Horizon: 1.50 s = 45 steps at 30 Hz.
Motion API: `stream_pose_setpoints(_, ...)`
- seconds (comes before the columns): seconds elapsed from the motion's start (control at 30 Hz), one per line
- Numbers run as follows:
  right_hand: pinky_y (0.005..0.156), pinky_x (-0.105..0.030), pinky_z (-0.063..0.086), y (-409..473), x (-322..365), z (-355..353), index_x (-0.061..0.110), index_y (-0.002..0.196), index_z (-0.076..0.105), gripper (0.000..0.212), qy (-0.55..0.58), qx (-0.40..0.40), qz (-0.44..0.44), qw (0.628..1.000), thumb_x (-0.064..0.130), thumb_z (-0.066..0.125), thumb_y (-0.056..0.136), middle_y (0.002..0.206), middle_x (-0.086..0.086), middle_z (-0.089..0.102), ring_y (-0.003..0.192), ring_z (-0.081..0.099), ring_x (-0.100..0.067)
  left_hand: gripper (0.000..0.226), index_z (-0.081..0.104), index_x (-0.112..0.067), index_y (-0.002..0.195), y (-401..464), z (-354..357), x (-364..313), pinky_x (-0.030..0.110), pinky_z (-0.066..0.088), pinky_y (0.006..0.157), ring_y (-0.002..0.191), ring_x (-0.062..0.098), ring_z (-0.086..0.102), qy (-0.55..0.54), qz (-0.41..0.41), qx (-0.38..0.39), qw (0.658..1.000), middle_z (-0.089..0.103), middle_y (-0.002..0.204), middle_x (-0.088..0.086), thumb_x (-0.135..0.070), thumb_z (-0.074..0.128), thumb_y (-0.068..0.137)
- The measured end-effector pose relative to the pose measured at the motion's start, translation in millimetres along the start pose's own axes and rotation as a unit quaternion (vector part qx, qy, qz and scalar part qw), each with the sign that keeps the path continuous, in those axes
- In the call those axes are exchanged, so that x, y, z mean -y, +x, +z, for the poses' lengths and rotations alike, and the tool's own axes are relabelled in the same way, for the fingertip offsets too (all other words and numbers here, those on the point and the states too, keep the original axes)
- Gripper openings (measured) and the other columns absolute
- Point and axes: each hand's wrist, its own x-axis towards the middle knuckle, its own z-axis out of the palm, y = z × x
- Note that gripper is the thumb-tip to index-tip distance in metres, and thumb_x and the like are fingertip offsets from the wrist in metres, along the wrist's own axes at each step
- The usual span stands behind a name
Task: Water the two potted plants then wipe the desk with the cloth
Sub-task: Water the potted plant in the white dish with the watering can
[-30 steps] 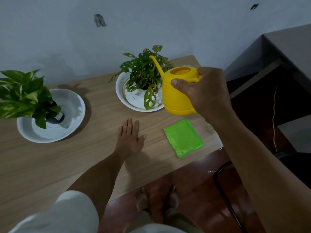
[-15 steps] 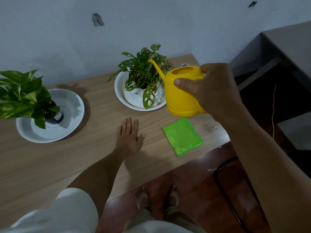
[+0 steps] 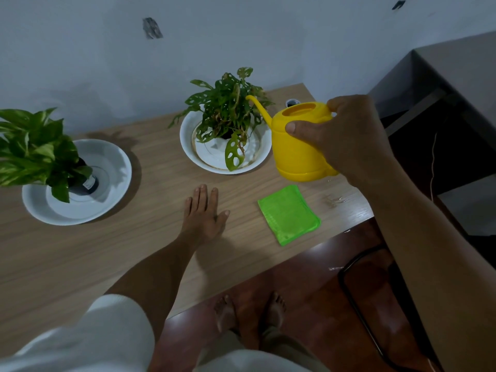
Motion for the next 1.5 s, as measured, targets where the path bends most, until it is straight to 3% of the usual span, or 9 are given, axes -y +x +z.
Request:
stream_pose_setpoints(0.23, 0.087, -0.042, 0.052, -1, 7, -1, -0.002, 0.127, 0.062, 0.083, 0.0, 0.011, -0.004, 1.0, 0.053, 0.087, 0.07, 0.123, -0.02, 0.066, 0.095, 0.055, -0.02, 0.079, -0.012, -0.029, 0.166, 0, 0, 0, 0.047, -0.013, 0.129, 0.159, 0.024, -0.023, 0.003, 0.001, -0.004, 1.0, -0.022, 0.173, 0.009, -0.066, 0.02, 0.103)
stream_pose_setpoints(0.47, 0.098, -0.039, 0.05, -1, 10, 2, 0.005, 0.144, 0.053, 0.097, 0.002, 0.036, -0.006, 0.999, 0.057, 0.086, 0.069, 0.139, -0.014, 0.061, 0.124, 0.059, -0.028, 0.079, -0.01, -0.028, 0.166, 0, 0, 0, 0.046, -0.013, 0.128, 0.16, 0.024, -0.022, -0.001, 0.001, -0.006, 1.0, -0.02, 0.173, 0.009, -0.066, 0.021, 0.104)
stream_pose_setpoints(0.57, 0.097, -0.038, 0.05, 2, 9, 2, 0.003, 0.144, 0.052, 0.097, 0.002, 0.034, -0.004, 0.999, 0.056, 0.086, 0.07, 0.139, -0.015, 0.061, 0.122, 0.06, -0.029, 0.08, -0.011, -0.028, 0.166, 0, 0, 1, 0.047, -0.013, 0.128, 0.16, 0.024, -0.022, 0.002, 0.003, -0.005, 1.0, -0.021, 0.173, 0.009, -0.067, 0.02, 0.103)
stream_pose_setpoints(0.73, 0.087, -0.038, 0.049, 8, 8, 0, -0.001, 0.134, 0.058, 0.089, -0.005, 0.016, 0.003, 1.0, 0.055, 0.086, 0.07, 0.129, -0.018, 0.064, 0.1, 0.055, -0.021, 0.08, -0.01, -0.029, 0.166, -1, 1, 0, 0.046, -0.013, 0.128, 0.16, 0.023, -0.023, -0.006, 0.003, -0.011, 1.0, -0.021, 0.173, 0.008, -0.067, 0.02, 0.103)
stream_pose_setpoints(0.93, 0.084, -0.033, 0.045, 11, 12, 0, 0.002, 0.139, 0.055, 0.093, 0.007, 0.003, -0.004, 1.0, 0.055, 0.087, 0.069, 0.131, -0.015, 0.063, 0.103, 0.055, -0.019, 0.079, -0.01, -0.03, 0.166, -1, 1, 1, 0.046, -0.014, 0.128, 0.16, 0.022, -0.023, -0.006, 0.0, -0.013, 1.0, -0.02, 0.173, 0.007, -0.067, 0.021, 0.103)
stream_pose_setpoints(1.07, 0.084, -0.029, 0.042, 13, 16, -1, 0.003, 0.138, 0.057, 0.093, 0.01, 0.003, -0.007, 1.0, 0.058, 0.086, 0.068, 0.131, -0.013, 0.063, 0.115, 0.061, -0.025, 0.079, -0.01, -0.03, 0.166, -1, 1, 0, 0.046, -0.014, 0.128, 0.159, 0.022, -0.024, -0.011, 0.001, -0.012, 1.0, -0.021, 0.173, 0.007, -0.067, 0.021, 0.103)
stream_pose_setpoints(1.27, 0.086, -0.033, 0.046, 11, 22, 2, 0.003, 0.139, 0.056, 0.093, -0.003, 0.016, -0.025, 1.0, 0.058, 0.085, 0.07, 0.125, -0.011, 0.063, 0.113, 0.061, -0.024, 0.079, -0.011, -0.031, 0.166, -1, 1, 0, 0.046, -0.014, 0.128, 0.159, 0.022, -0.024, -0.007, 0.001, -0.01, 1.0, -0.022, 0.173, 0.007, -0.067, 0.02, 0.103)
stream_pose_setpoints(1.37, 0.094, -0.034, 0.048, 8, 24, 2, 0.004, 0.144, 0.052, 0.097, -0.003, 0.031, -0.026, 0.999, 0.057, 0.086, 0.07, 0.138, -0.014, 0.06, 0.122, 0.059, -0.027, 0.078, -0.01, -0.03, 0.166, -1, 2, 0, 0.046, -0.014, 0.129, 0.159, 0.022, -0.023, -0.006, 0.001, -0.011, 1.0, -0.022, 0.173, 0.007, -0.067, 0.02, 0.104)
stream_pose_setpoints(1.5, 0.087, -0.035, 0.049, 6, 24, 2, 0.003, 0.137, 0.057, 0.091, -0.018, 0.041, -0.024, 0.999, 0.058, 0.085, 0.07, 0.128, -0.014, 0.064, 0.105, 0.058, -0.021, 0.079, -0.011, -0.03, 0.166, 0, 1, 0, 0.047, -0.013, 0.129, 0.159, 0.023, -0.024, -0.004, 0.001, -0.006, 1.0, -0.023, 0.173, 0.008, -0.067, 0.02, 0.104)
